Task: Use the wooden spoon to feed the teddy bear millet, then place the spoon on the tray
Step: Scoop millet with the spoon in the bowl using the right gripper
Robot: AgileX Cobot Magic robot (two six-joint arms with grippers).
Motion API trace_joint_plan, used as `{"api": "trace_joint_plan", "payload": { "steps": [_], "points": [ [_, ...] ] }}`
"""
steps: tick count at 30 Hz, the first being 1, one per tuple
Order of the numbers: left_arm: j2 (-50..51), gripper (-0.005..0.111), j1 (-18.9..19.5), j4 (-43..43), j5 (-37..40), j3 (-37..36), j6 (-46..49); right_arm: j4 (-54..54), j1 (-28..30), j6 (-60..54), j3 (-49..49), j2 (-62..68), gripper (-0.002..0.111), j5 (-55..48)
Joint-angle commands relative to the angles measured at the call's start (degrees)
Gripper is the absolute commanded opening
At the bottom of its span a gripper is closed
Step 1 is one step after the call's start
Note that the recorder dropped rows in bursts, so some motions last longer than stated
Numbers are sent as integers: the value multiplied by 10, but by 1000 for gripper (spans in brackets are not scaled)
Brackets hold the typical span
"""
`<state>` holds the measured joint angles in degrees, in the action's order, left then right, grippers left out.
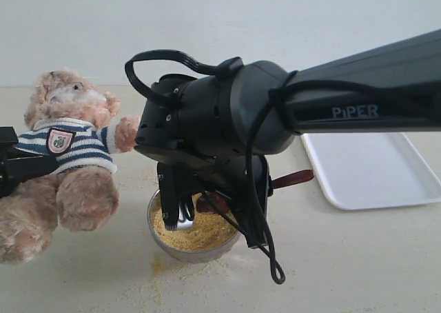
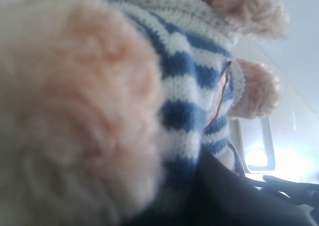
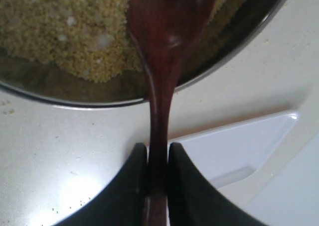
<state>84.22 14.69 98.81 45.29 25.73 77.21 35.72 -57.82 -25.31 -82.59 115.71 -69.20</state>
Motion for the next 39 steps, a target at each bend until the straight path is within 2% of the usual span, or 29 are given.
{"api": "trace_joint_plan", "payload": {
  "steps": [1, 27, 39],
  "points": [
    [1, 5, 1, 11, 8, 3, 4, -9, 1, -8, 1, -4, 0, -6],
    [1, 5, 1, 11, 7, 3, 3, -107, 1, -20, 1, -26, 0, 2],
    [1, 5, 1, 11, 7, 3, 3, -109, 2, -17, 1, -38, 0, 6]
  ]
}}
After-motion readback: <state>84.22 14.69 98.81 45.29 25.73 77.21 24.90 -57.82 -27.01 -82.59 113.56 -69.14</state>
